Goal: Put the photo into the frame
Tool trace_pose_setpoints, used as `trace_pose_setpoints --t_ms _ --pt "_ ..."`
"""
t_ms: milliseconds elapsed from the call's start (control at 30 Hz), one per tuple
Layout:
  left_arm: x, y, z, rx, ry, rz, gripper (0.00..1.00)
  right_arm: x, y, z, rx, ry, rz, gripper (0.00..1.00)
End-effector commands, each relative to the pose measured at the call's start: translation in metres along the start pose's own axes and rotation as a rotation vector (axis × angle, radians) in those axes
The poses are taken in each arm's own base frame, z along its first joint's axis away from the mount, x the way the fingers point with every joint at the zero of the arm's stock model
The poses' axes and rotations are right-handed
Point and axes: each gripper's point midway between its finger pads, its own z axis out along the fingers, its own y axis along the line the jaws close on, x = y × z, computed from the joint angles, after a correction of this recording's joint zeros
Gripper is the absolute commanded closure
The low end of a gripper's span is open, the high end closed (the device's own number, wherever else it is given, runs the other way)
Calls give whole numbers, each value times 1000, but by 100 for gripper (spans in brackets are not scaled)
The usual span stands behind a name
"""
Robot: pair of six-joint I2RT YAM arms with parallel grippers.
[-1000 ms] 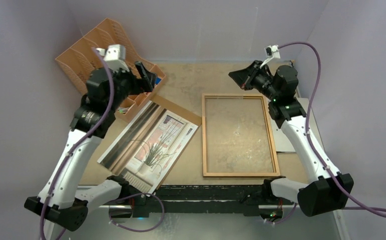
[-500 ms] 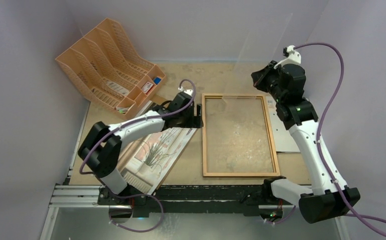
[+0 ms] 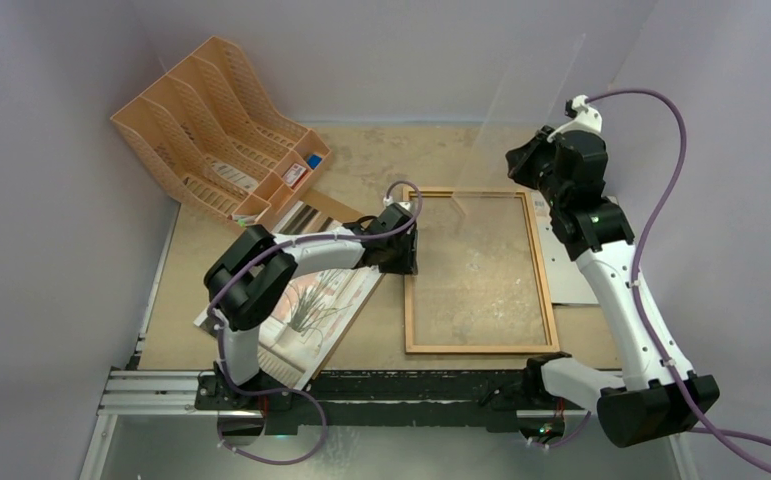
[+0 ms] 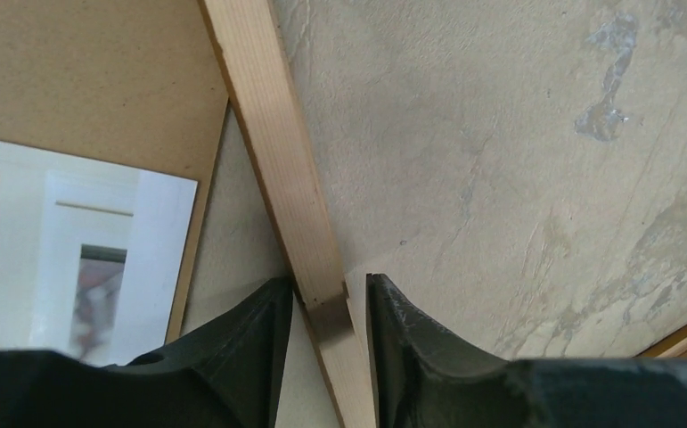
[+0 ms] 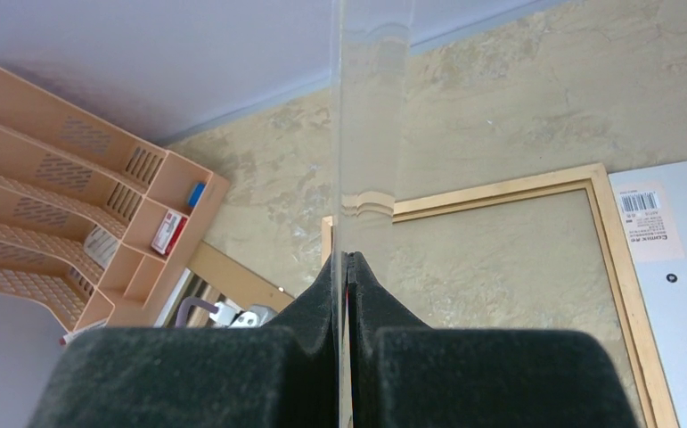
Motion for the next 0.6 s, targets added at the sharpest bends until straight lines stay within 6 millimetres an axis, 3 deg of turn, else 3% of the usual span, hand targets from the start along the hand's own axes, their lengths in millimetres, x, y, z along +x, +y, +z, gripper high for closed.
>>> trace_pose_setpoints --t_ms 0,167,300,400,567 --pt "-12 -16 5 30 -33 -22 67 -18 12 -9 -57 -68 7 100" --pt "-38 -23 -9 23 -102 31 100 -21 17 -8 -69 -59 15 100" --pt "-77 -25 -30 11 -172 49 100 -24 27 -4 -95 -27 23 100" --pt "-96 -10 -43 1 -196 17 100 -26 34 -3 -123 -17 28 100" --pt "-103 9 -59 25 -188 -9 100 -24 49 -3 -196 16 28 100"
